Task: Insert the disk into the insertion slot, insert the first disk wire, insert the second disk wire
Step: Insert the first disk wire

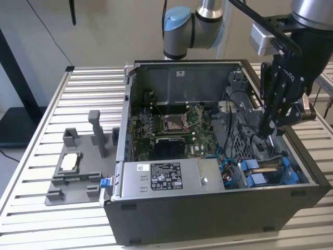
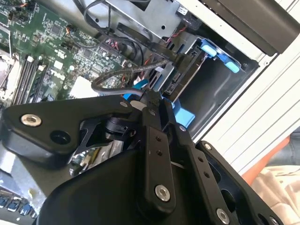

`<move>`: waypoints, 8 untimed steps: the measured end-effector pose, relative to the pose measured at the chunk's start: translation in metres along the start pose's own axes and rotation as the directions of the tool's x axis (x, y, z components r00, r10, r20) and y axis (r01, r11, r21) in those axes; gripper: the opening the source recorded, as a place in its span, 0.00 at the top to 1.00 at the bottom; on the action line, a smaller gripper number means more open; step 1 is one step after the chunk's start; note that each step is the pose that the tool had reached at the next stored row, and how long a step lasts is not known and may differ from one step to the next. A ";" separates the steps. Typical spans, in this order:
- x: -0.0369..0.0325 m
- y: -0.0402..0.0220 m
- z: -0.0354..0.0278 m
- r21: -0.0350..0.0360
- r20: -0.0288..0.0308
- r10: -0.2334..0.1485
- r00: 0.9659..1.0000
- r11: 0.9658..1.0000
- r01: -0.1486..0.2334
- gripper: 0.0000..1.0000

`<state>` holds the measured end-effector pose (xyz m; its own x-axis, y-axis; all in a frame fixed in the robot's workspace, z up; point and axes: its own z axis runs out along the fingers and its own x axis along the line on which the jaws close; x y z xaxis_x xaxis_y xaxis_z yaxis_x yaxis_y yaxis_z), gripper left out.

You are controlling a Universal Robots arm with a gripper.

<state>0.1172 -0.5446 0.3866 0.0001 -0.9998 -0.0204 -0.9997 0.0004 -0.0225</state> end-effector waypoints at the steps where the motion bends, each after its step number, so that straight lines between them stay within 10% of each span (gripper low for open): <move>1: 0.0002 -0.0004 0.0008 0.000 0.000 0.000 1.000 1.000 0.000 0.81; 8: 0.0016 -0.0042 0.0055 0.000 -0.003 0.000 1.000 1.000 0.000 0.81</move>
<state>0.1215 -0.5461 0.3811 -0.0004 -0.9998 -0.0177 -0.9997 0.0008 -0.0225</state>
